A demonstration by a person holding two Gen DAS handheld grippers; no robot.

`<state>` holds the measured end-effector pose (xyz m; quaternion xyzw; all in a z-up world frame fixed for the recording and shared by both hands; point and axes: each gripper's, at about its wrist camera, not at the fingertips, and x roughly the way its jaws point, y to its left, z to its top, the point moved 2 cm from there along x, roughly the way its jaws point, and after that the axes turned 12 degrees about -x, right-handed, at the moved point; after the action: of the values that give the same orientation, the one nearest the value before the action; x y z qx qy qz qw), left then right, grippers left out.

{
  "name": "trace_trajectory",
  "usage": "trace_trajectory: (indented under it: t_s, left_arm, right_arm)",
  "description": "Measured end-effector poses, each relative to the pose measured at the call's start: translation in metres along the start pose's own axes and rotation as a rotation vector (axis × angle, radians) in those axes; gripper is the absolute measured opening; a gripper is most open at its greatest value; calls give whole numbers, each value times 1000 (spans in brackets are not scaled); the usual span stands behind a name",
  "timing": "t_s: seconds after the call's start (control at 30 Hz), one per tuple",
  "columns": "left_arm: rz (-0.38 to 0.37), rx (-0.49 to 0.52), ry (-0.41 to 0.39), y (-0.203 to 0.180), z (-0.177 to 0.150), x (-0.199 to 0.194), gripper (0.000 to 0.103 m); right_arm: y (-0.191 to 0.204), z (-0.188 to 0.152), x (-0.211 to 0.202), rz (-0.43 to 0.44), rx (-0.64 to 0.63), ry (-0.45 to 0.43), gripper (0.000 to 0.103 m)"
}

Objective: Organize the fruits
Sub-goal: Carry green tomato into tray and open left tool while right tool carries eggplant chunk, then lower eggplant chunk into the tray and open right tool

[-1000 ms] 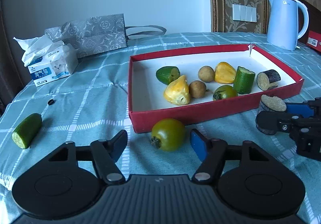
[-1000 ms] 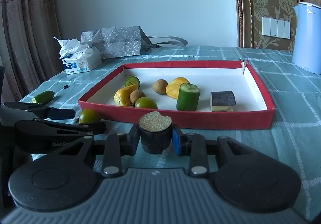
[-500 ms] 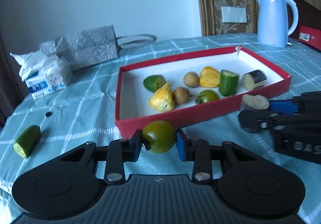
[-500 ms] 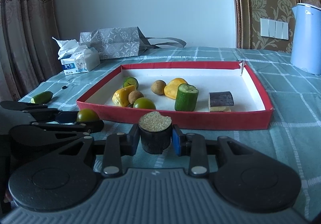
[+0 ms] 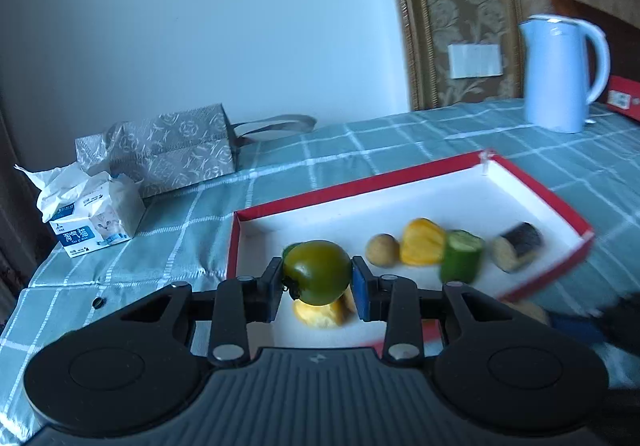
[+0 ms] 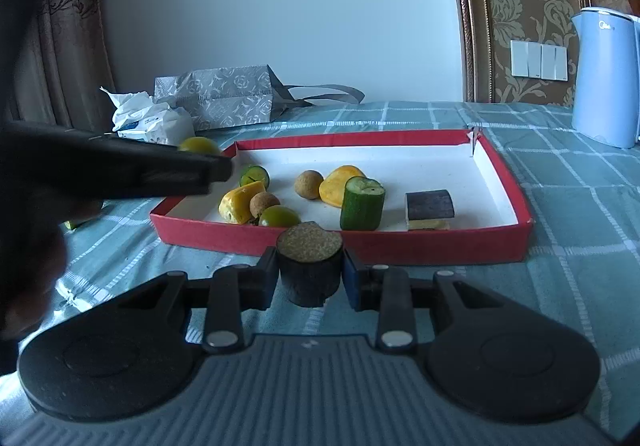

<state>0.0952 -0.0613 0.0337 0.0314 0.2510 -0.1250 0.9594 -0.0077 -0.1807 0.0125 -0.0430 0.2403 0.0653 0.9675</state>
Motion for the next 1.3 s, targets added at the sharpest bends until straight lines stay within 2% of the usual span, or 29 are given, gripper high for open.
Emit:
trace_trajectory:
  t_s: [0.4, 0.47, 0.53, 0.6, 0.7, 0.77, 1.03, 1.3]
  left_arm:
    - [53, -20, 52, -5, -1, 43, 35]
    - [70, -11, 41, -6, -1, 48, 35]
    - [79, -12, 41, -6, -2, 49, 42]
    - [86, -13, 28, -4, -2, 46, 59]
    - [121, -9, -28, -1, -3, 32, 77]
    - [133, -13, -61, 2, -2, 22, 82]
    - [89, -124, -98, 17, -9, -15, 83]
    - [36, -171, -108, 15, -28, -38, 83]
  right_arm:
    - [-1, 1, 2, 17, 6, 3, 32]
    - [-2, 1, 3, 18, 8, 8, 32]
    - [-3, 1, 4, 17, 12, 11, 32]
    - [-3, 1, 4, 15, 12, 8, 32]
    - [-7, 4, -1, 3, 18, -18, 32]
    - [-12, 10, -4, -15, 26, -44, 32]
    - [-46, 32, 8, -104, 49, -62, 32]
    - [-70, 41, 47, -155, 57, 16, 32]
